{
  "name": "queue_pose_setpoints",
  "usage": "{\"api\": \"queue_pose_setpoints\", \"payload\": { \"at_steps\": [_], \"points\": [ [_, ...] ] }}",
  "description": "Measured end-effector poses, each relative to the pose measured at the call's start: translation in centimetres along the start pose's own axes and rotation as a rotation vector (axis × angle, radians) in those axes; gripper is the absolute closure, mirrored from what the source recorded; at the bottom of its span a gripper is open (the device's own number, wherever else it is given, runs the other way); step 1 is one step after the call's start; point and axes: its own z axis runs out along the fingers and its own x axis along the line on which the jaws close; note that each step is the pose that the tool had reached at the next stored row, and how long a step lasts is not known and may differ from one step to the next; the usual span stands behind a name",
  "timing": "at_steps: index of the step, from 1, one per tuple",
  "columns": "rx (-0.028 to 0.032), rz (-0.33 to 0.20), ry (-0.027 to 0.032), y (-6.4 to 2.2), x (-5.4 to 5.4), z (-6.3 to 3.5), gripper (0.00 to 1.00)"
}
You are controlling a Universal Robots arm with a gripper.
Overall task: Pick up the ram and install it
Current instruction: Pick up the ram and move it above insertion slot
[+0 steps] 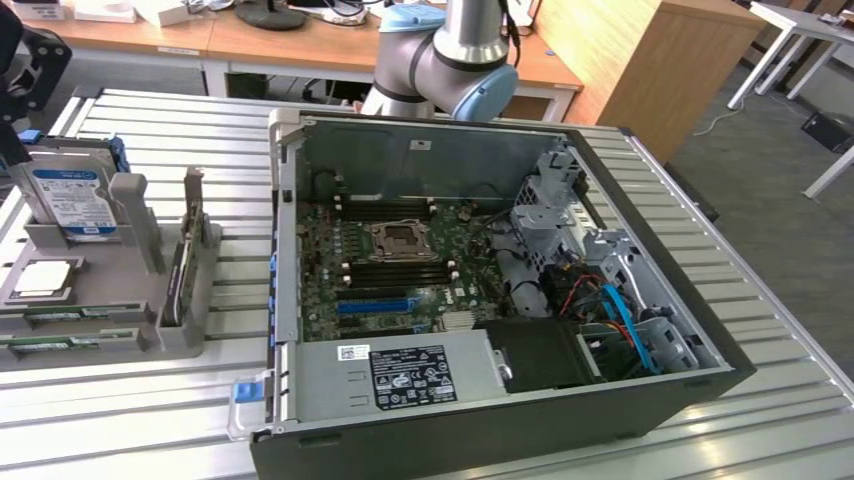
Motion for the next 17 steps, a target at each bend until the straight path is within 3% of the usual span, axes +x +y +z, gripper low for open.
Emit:
{"api": "queue_pose_setpoints", "payload": {
  "at_steps": [17],
  "points": [
    [-0.0055,-0.281,0.0117,-0.01,0.0,0.09,0.89]
  ]
}}
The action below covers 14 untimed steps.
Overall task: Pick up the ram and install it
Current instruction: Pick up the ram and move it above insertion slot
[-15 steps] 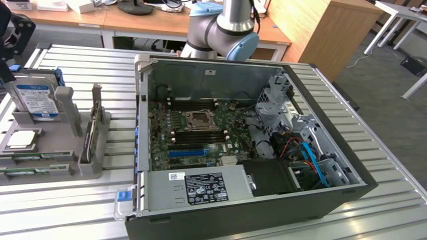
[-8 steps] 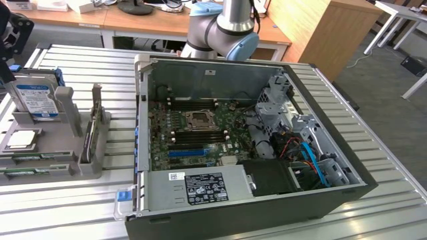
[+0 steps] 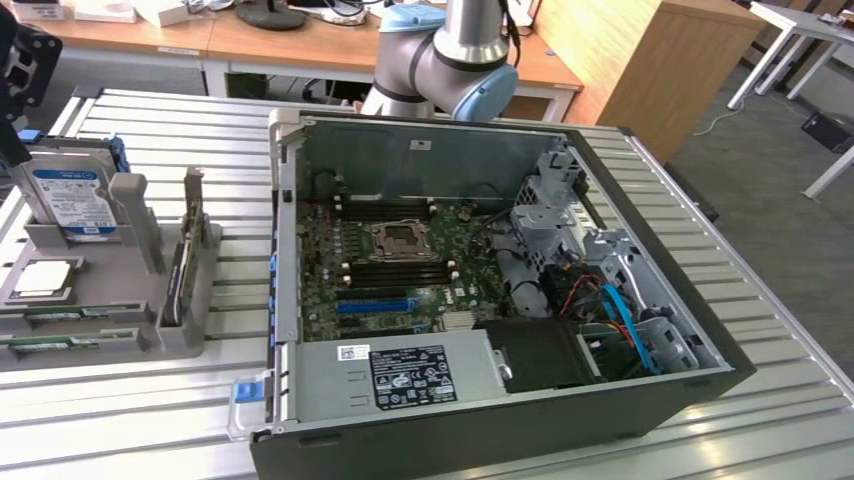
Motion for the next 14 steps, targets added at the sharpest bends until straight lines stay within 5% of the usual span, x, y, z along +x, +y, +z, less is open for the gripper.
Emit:
{"api": "queue_pose_setpoints", "payload": {
  "at_steps": [14],
  "points": [
    [-0.0052,-0.25,0.0098,-0.01,0.0,0.11,0.89]
  ]
}}
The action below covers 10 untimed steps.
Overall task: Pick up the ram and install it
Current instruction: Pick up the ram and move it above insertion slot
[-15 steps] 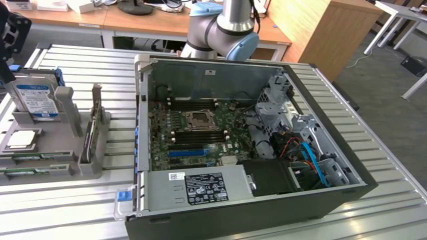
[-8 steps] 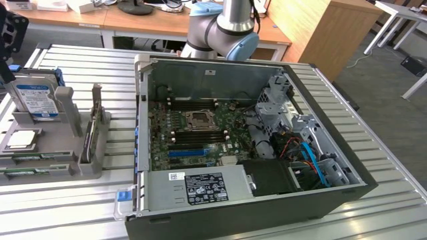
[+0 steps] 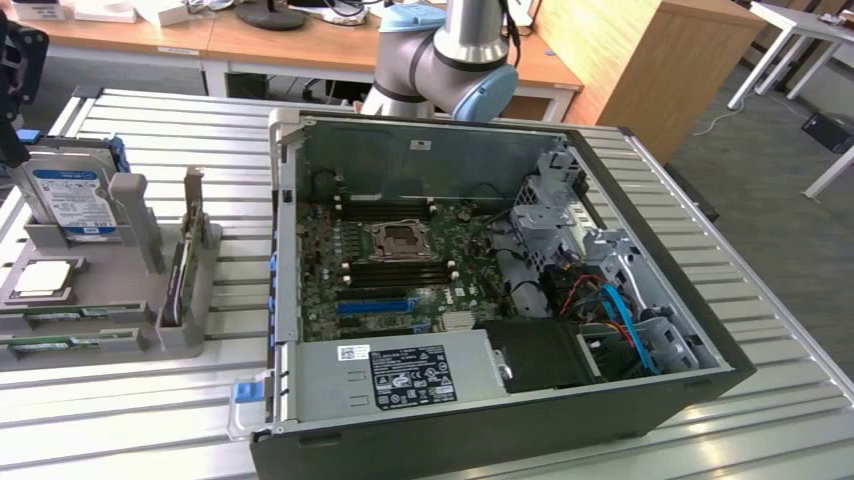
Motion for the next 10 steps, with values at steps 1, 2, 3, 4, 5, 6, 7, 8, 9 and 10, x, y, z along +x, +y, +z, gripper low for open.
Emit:
{"api": "queue_pose_setpoints", "payload": {
  "at_steps": [1,2,3,4,5,6,7,8,9,10],
  "points": [
    [-0.0004,-0.018,0.0007,0.0,0.0,0.01,0.89],
    [-0.0008,-0.036,0.0014,0.0,0.0,0.02,0.89],
    [-0.0012,-0.054,0.0022,0.0,0.0,0.03,0.89],
    [-0.0016,-0.072,0.0029,-0.01,0.0,0.04,0.89],
    [-0.002,-0.091,0.0036,-0.01,0.0,0.05,0.89],
    [-0.0023,-0.109,0.0042,0.0,0.0,0.07,0.89],
    [-0.0028,-0.127,0.0051,0.0,0.0,0.07,0.89],
    [-0.0031,-0.145,0.0058,0.0,0.0,0.08,0.89],
    [-0.0035,-0.163,0.0065,0.0,0.0,0.1,0.89],
    [-0.0038,-0.181,0.0072,-0.01,0.0,0.11,0.89]
  ]
}}
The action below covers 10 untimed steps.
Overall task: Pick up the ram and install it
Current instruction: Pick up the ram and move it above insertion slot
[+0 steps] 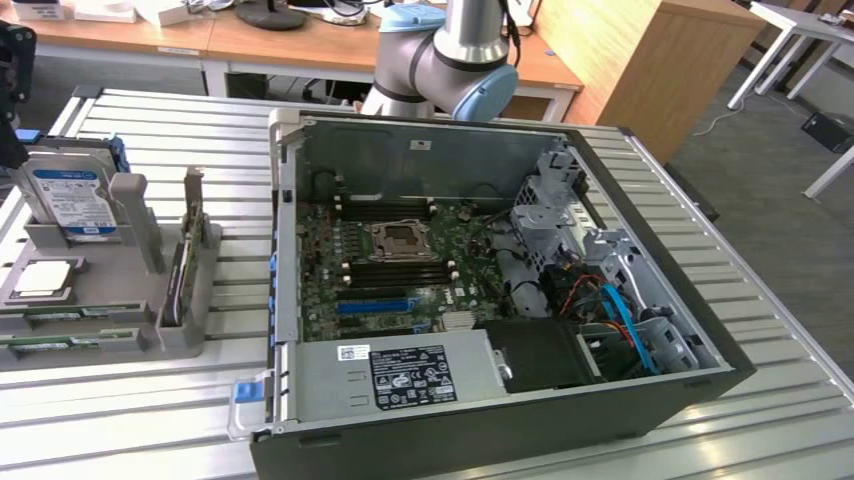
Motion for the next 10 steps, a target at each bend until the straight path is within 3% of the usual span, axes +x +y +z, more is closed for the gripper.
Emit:
{"api": "queue_pose_setpoints", "payload": {
  "at_steps": [10],
  "points": [
    [-0.0038,-0.182,0.0078,0.0,0.0,0.11,0.89]
  ]
}}
